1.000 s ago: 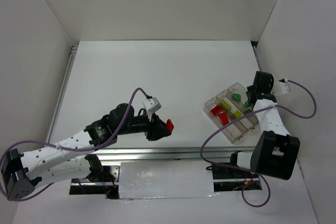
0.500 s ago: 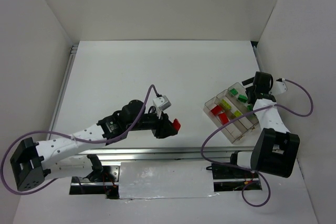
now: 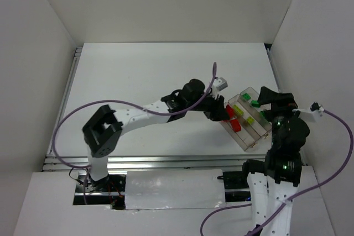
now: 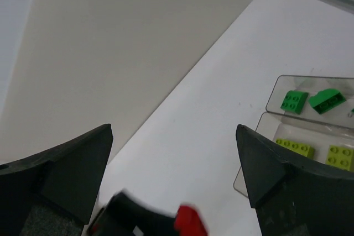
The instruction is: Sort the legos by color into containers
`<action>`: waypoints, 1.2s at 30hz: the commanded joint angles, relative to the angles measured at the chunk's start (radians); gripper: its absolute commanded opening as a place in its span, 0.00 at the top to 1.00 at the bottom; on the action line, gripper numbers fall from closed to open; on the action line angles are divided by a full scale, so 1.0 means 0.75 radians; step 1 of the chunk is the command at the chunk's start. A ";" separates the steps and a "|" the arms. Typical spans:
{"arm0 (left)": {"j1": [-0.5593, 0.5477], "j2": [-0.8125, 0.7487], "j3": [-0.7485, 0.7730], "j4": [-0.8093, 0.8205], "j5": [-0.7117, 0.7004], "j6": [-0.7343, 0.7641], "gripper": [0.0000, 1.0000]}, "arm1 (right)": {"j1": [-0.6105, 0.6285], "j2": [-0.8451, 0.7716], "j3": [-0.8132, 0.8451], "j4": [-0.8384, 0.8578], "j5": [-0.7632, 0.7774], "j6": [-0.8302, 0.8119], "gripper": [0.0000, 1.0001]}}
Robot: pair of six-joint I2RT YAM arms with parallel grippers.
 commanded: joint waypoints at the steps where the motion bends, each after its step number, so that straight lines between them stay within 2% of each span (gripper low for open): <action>1: -0.002 0.287 0.246 0.036 0.112 -0.020 0.74 | 0.010 -0.136 0.030 -0.271 -0.107 -0.038 0.00; 5: -0.009 0.603 0.681 -0.089 0.136 -0.004 0.67 | 0.008 -0.236 0.079 -0.341 -0.172 -0.048 0.00; 7: -0.009 0.736 0.797 -0.134 0.128 -0.010 0.63 | 0.006 -0.222 0.083 -0.373 -0.197 -0.081 0.01; 9: -0.011 0.777 0.881 -0.179 0.104 -0.012 0.59 | 0.006 -0.185 0.110 -0.414 -0.221 -0.117 0.00; 12: -0.011 0.733 0.802 -0.139 0.051 -0.008 0.43 | 0.006 -0.201 0.088 -0.402 -0.238 -0.163 0.00; 16: -0.011 0.681 0.689 -0.061 0.046 -0.010 0.25 | 0.008 -0.212 0.073 -0.380 -0.268 -0.173 0.00; 17: -0.011 0.681 0.685 -0.067 0.050 -0.010 0.24 | 0.006 -0.208 0.069 -0.373 -0.279 -0.175 0.00; 18: -0.011 0.679 0.685 -0.067 0.057 -0.010 0.18 | 0.006 -0.197 0.071 -0.369 -0.285 -0.177 0.00; 19: -0.013 0.669 0.679 -0.061 0.067 -0.010 0.01 | 0.006 -0.193 0.071 -0.369 -0.297 -0.179 0.00; 23: -0.017 0.559 0.581 -0.014 0.044 -0.004 0.00 | 0.006 -0.199 0.065 -0.363 -0.301 -0.187 0.00; 27: -0.015 0.267 0.419 0.056 -0.033 0.025 0.01 | 0.008 -0.195 0.055 -0.339 -0.356 -0.244 0.00; 30: -0.013 0.054 0.347 -0.046 -0.270 0.092 0.01 | 0.010 -0.181 0.071 -0.332 -0.440 -0.307 0.00; 31: -0.013 0.003 0.339 -0.174 -0.360 0.121 0.01 | 0.012 -0.181 0.075 -0.334 -0.465 -0.326 0.00; 32: -0.007 -0.095 0.335 -0.246 -0.569 0.127 0.00 | 0.016 -0.181 0.100 -0.343 -0.483 -0.342 0.00; 34: 0.008 -0.194 0.300 -0.470 -0.826 0.109 0.00 | 0.039 -0.191 0.143 -0.387 -0.477 -0.400 0.00; 35: 0.016 -0.298 0.284 -0.547 -1.074 0.089 0.01 | 0.035 -0.195 0.208 -0.448 -0.465 -0.426 0.00; 36: 0.030 -0.347 0.251 -0.624 -1.188 0.052 0.01 | 0.037 -0.193 0.265 -0.510 -0.435 -0.497 0.01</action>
